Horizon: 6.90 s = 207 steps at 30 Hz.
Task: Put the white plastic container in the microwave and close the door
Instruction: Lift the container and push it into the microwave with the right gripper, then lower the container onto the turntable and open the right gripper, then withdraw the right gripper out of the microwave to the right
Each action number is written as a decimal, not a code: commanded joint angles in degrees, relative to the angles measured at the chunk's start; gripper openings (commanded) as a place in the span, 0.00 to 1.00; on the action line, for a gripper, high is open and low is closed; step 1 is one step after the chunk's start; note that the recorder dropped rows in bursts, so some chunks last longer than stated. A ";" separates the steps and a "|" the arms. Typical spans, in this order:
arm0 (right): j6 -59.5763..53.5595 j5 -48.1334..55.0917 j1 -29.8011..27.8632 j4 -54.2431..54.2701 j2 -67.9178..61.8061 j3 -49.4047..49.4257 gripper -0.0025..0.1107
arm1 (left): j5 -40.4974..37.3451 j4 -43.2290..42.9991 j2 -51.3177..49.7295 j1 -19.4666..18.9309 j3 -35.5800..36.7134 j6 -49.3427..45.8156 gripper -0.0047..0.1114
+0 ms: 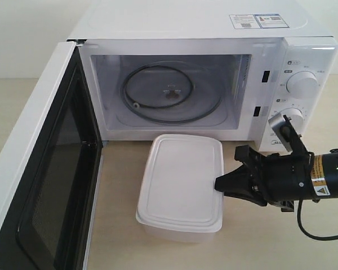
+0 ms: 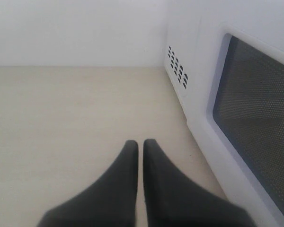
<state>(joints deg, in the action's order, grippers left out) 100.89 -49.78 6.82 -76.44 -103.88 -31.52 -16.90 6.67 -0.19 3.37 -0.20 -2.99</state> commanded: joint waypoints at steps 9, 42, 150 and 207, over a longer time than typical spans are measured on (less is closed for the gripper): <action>-7.40 -4.91 2.68 9.39 7.80 2.53 0.02 | -0.06 0.41 0.19 -0.12 0.20 -0.01 0.08; -42.24 -2.22 39.81 103.10 2.87 -2.01 0.02 | -0.06 0.41 0.19 -0.12 0.20 -0.01 0.08; -104.63 7.71 33.74 95.81 -8.70 -19.08 0.02 | -0.06 0.41 0.19 -0.12 0.20 -0.01 0.08; -108.94 -3.93 42.83 109.04 25.48 20.09 0.02 | -0.06 0.41 0.19 -0.12 0.20 -0.01 0.08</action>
<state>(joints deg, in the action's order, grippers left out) -7.89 -52.13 49.59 29.73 -82.72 -14.75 -16.90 6.67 -0.19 3.37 -0.20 -2.99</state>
